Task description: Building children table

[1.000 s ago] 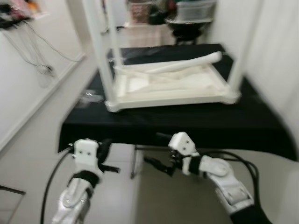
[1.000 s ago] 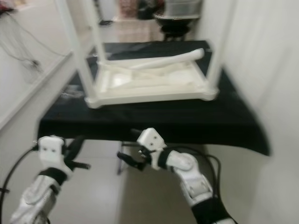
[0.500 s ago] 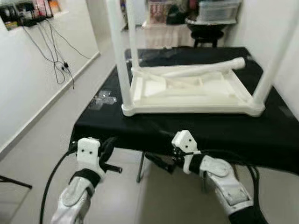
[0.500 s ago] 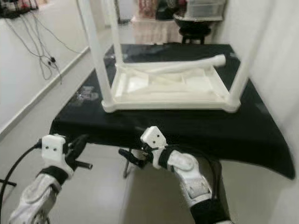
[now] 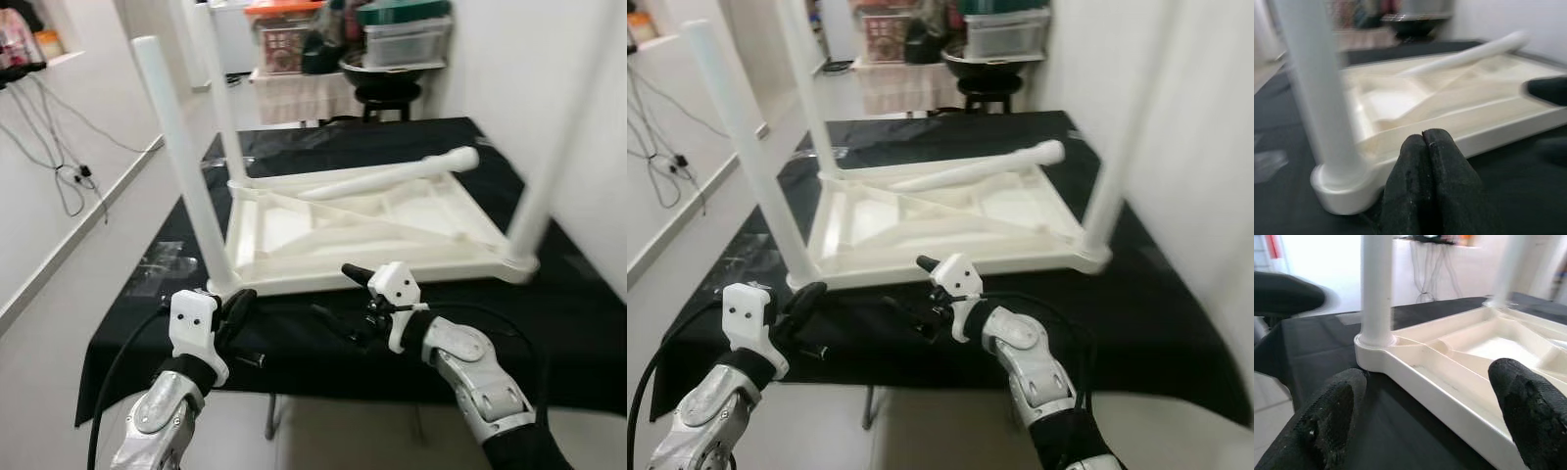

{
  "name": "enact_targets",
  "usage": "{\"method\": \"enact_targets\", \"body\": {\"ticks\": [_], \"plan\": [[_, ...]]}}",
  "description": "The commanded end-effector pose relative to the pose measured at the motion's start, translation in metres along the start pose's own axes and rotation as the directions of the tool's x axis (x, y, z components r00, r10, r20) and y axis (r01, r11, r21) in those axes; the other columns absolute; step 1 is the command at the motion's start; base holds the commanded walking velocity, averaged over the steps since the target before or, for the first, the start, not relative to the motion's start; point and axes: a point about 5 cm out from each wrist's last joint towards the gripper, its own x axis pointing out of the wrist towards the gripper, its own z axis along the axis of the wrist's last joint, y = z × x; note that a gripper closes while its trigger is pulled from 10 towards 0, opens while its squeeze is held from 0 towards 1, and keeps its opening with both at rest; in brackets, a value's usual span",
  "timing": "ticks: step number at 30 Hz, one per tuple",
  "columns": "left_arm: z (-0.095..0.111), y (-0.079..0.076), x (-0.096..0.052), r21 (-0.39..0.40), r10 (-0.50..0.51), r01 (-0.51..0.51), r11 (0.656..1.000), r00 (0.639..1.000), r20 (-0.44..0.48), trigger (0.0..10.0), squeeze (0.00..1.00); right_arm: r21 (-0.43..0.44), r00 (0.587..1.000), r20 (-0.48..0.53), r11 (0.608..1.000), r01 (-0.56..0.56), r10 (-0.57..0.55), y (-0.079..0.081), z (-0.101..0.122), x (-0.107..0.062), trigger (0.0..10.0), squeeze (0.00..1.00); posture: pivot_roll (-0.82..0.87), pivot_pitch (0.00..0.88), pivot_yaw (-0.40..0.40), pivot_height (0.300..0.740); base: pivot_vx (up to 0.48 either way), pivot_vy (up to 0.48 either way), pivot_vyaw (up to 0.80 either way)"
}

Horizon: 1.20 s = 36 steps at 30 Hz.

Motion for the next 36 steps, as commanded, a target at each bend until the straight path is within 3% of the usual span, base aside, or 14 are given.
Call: {"method": "enact_targets", "body": {"ticks": [1, 6, 12, 15, 21, 25, 30, 32, 36], "plan": [[0.000, -0.004, 0.001, 0.001, -0.019, 0.019, 1.000, 1.000, -0.003, 10.0, 0.00, -0.026, 0.998, -0.055, 0.999, 0.030, -0.031, -0.006, -0.006, -0.006, 10.0, 0.00, -0.08, 0.044, 0.037, 0.740, 0.334, 0.000, 0.00], [0.000, -0.004, 0.001, 0.010, -0.011, 0.012, 1.000, 1.000, -0.012, 10.0, 0.00, -0.082, 0.993, -0.112, 0.996, 0.036, -0.045, -0.008, -0.008, -0.008, 10.0, 0.00, -0.07, 0.046, 0.038, 0.740, 0.123, 0.000, 0.00], [-0.001, -0.010, -0.002, 0.002, -0.065, 0.065, 0.998, 0.997, -0.030, 10.0, 0.00, -0.162, 0.975, -0.223, 0.987, -0.018, -0.019, -0.015, -0.011, -0.018, 10.0, 0.00, -0.07, 0.049, 0.039, 0.740, 0.000, -0.288, 0.00], [-0.003, -0.014, -0.003, -0.007, -0.090, 0.090, 0.996, 0.995, -0.048, 10.0, 0.00, -0.160, 0.962, -0.271, 0.984, -0.077, 0.031, -0.018, -0.009, -0.023, 10.0, 0.00, -0.07, 0.054, 0.039, 0.740, 0.000, -0.465, 0.00], [-0.005, -0.015, -0.005, -0.017, -0.070, 0.069, 0.997, 0.995, -0.065, 10.0, 0.00, -0.143, 0.910, -0.386, 0.964, -0.223, 0.153, -0.029, 0.001, -0.024, 10.0, 0.00, -0.06, 0.058, 0.035, 0.740, 0.000, -0.232, 0.00], [-0.006, -0.016, -0.007, -0.001, -0.071, 0.071, 0.997, 0.994, -0.088, 10.0, 0.00, -0.123, 0.860, -0.446, 0.935, -0.332, 0.247, -0.026, 0.008, -0.023, 10.0, 0.00, -0.05, 0.064, 0.033, 0.740, 0.000, 0.000, 0.00], [-0.007, -0.015, -0.010, 0.022, -0.037, 0.039, 0.999, 0.994, -0.102, 10.0, 0.00, -0.128, 0.814, -0.522, 0.920, -0.369, 0.254, -0.033, 0.010, -0.014, 10.0, 0.00, -0.04, 0.066, 0.033, 0.740, 0.000, 0.000, 0.00], [-0.008, -0.015, -0.010, 0.030, -0.030, 0.034, 0.999, 0.993, -0.116, 10.0, 0.00, -0.163, 0.770, -0.609, 0.920, -0.358, 0.192, -0.046, 0.006, -0.009, 10.0, 0.00, -0.03, 0.066, 0.031, 0.740, 0.000, 0.000, 0.00], [-0.010, -0.016, -0.011, 0.038, -0.031, 0.036, 0.999, 0.991, -0.129, 10.0, 0.00, -0.178, 0.757, -0.635, 0.925, -0.336, 0.153, -0.054, 0.008, -0.003, 10.0, 0.00, -0.03, 0.066, 0.031, 0.740, 0.000, 0.000, 0.00]]}}
